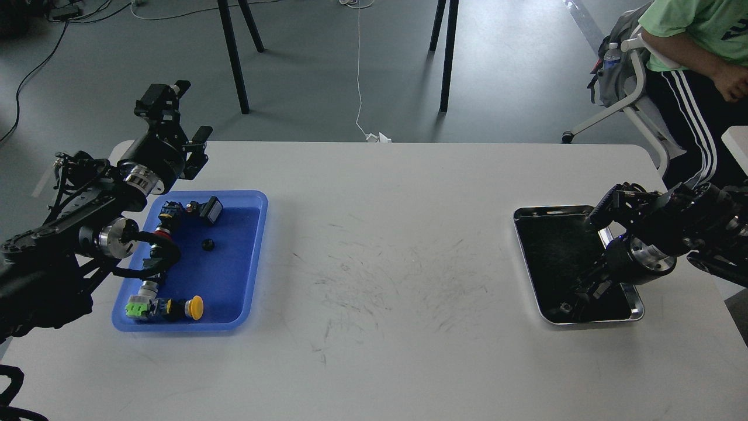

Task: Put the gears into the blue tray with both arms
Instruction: 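Lower the right gripper into the metal tray and grasp a small black part, then lift the black part and carry it toward the blue tray with the right gripper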

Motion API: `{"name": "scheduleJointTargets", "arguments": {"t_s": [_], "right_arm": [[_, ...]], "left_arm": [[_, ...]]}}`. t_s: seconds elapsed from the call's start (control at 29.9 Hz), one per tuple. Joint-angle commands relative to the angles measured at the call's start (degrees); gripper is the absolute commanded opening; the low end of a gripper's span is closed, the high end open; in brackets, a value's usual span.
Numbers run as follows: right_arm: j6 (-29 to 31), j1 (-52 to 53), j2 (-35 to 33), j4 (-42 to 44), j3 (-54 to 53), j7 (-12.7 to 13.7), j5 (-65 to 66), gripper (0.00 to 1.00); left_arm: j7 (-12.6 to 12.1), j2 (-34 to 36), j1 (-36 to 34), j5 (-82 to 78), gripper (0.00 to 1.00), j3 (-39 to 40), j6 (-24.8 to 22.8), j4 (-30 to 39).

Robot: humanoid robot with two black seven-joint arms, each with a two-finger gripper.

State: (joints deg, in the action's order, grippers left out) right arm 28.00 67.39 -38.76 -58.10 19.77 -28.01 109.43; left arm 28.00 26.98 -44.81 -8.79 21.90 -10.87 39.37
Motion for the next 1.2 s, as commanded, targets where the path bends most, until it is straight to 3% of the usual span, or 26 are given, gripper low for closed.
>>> {"name": "scheduleJointTargets", "arguments": {"t_s": [0.0,0.7,1.0,1.17], "right_arm": [[0.0,0.0,0.0,0.0,0.0,0.0,0.0,0.35],[0.0,0.6,0.4,-0.5,0.0,0.0,0.1,0.19],[0.0,5.8,0.7,-0.2,-0.6,0.0,-0.8,0.13],[0.0,5.8,2.5,-0.4,-6.3,0.0,-1.2,0.07]], "left_arm": [[0.0,0.0,0.2,0.0,0.98,0.1,0.0,0.0],[0.0,0.4,0.4,-0.1,0.98,-0.2,0.0,0.0],[0.0,0.7,1.7,-0.1,0.98,-0.2,0.0,0.0],[0.0,1.5,1.6,-0.1,0.98,-0.1,-0.1,0.1]]}}
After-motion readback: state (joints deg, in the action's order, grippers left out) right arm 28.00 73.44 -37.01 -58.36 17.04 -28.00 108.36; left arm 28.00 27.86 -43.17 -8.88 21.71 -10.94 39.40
